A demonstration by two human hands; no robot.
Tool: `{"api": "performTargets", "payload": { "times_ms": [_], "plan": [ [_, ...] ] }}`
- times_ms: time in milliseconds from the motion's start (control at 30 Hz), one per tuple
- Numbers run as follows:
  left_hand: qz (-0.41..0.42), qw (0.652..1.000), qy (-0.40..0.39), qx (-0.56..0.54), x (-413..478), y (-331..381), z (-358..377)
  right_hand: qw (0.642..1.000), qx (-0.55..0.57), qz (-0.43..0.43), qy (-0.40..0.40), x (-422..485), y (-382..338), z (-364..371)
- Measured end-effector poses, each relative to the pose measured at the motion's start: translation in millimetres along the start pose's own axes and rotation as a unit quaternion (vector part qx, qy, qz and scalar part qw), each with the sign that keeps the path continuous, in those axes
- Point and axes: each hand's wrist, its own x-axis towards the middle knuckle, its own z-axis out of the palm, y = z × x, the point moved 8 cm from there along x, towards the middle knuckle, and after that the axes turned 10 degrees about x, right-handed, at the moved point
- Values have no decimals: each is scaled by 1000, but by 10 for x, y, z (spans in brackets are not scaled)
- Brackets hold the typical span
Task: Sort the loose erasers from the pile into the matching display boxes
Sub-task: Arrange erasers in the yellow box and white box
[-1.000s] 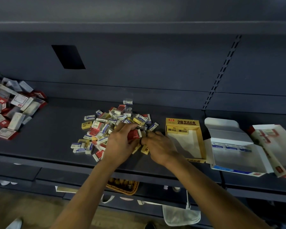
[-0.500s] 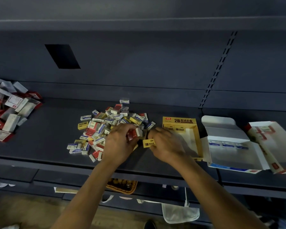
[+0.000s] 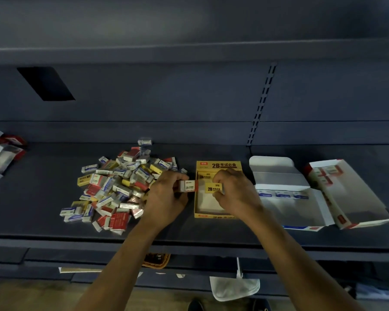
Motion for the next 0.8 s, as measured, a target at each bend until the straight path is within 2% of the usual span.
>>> {"api": "performTargets", "payload": {
  "times_ms": [200, 400, 500, 633, 800],
  "plan": [
    [1, 1000, 12, -21, 123, 197, 122, 999, -20, 7, 29, 27, 268, -212],
    [14, 999, 30, 5, 223, 351, 256, 998, -17, 22, 52, 37, 489, -418],
    [30, 999, 38, 20, 267, 453, 318, 998, -13, 27, 49, 46, 572, -457],
    [-3, 999, 42, 29, 315, 417, 393, 999, -24, 17, 35, 102, 605, -449],
    [0, 999, 37, 39, 267, 429, 485, 998, -69, 0, 12, 212, 543, -375]
  ]
}}
